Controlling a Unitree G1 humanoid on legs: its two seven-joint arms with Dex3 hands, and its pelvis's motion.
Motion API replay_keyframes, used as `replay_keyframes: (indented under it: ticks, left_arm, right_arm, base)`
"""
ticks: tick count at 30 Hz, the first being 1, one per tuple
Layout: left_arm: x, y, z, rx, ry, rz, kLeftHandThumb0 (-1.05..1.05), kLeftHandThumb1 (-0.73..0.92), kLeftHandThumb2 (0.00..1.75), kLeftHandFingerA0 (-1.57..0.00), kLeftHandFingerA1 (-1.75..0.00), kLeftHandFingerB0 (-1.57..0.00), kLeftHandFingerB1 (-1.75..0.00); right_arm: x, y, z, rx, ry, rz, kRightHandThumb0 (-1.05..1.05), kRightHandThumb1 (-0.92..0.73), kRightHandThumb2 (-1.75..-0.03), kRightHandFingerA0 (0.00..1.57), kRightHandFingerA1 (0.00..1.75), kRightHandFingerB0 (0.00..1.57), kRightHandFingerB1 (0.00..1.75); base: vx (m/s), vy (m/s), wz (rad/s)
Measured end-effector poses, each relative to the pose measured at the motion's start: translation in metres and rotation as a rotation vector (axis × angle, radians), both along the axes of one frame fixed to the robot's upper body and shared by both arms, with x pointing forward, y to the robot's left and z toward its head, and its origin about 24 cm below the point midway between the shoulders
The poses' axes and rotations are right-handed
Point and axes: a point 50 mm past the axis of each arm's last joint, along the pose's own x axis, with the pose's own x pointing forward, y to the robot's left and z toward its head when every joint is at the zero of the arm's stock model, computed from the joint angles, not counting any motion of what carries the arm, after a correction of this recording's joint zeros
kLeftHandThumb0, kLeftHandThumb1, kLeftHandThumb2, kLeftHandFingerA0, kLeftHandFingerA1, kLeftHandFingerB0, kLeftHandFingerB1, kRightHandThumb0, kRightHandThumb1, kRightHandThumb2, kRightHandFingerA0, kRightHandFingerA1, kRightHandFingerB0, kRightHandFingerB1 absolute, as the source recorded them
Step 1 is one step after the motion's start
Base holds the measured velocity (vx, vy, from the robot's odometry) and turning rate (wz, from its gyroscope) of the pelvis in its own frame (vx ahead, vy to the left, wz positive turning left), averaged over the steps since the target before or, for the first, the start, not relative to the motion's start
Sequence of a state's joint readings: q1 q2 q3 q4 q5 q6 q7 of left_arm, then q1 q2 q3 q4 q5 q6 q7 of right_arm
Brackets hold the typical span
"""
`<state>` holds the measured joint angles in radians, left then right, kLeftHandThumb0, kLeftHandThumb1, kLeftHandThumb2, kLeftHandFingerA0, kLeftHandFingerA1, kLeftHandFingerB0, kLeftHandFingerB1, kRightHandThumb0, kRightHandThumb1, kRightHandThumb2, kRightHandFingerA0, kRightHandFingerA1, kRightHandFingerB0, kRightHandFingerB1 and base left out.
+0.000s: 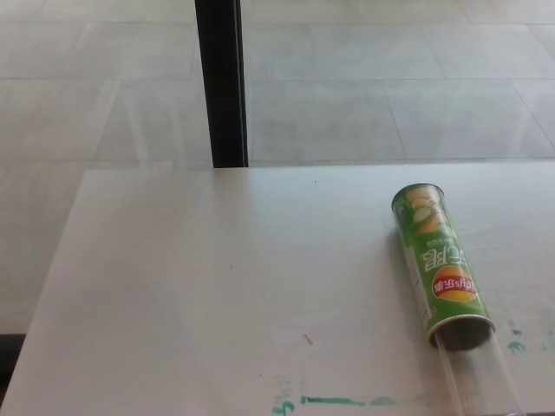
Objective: Use the right hand as a fist to push the chips tray inside its container kept in the middle of the desk
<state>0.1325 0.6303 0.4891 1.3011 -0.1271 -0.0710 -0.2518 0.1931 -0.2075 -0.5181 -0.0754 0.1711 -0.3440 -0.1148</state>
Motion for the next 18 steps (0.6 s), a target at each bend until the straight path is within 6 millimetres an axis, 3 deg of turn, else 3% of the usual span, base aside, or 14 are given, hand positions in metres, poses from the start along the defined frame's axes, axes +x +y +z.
replay_keyframes:
  ticks: [8, 9, 10, 14, 18]
  left_arm:
    - [-0.001, 0.000, 0.000, -0.003, -0.001, 0.000, -0.68, 0.83, 0.64, -0.53, -0.54, -0.41, -0.43]
    - [-0.001, 0.000, 0.000, -0.004, 0.000, 0.001, -0.67, 0.65, 1.02, -0.49, -0.64, -0.36, -0.55]
    - [-0.001, 0.000, 0.000, -0.004, 0.000, 0.002, -0.68, 0.84, 0.64, -0.51, -0.52, -0.41, -0.43]
    - [-0.001, 0.000, 0.000, -0.005, 0.000, 0.003, -0.67, 0.83, 0.64, -0.52, -0.52, -0.41, -0.42]
    - [-0.002, 0.000, 0.000, -0.006, -0.001, 0.006, -0.67, 0.82, 0.64, -0.52, -0.54, -0.40, -0.43]
  right_arm:
    - [-0.019, 0.045, 0.011, -0.074, 0.029, 0.234, -0.59, -0.85, -0.66, 0.72, 0.63, 0.51, 0.43]
    - [-0.022, 0.050, 0.012, -0.084, 0.039, 0.269, -0.59, -0.86, -0.66, 0.72, 0.63, 0.52, 0.43]
    - [-0.025, 0.055, 0.013, -0.098, 0.054, 0.308, -0.56, -0.86, -0.66, 0.71, 0.63, 0.53, 0.45]
    - [-0.032, 0.067, 0.014, -0.147, 0.124, 0.427, -0.55, -0.83, -0.64, 0.74, 0.62, 0.61, 0.47]
    - [-0.035, 0.075, 0.013, -0.201, 0.198, 0.540, -0.49, -0.77, -0.63, 0.79, 0.73, 0.67, 0.51]
  base:
    - [0.00, 0.000, 0.00]
    - [0.00, 0.000, 0.00]
    - [0.00, 0.000, 0.00]
    - [0.00, 0.000, 0.00]
    - [0.00, 0.000, 0.00]
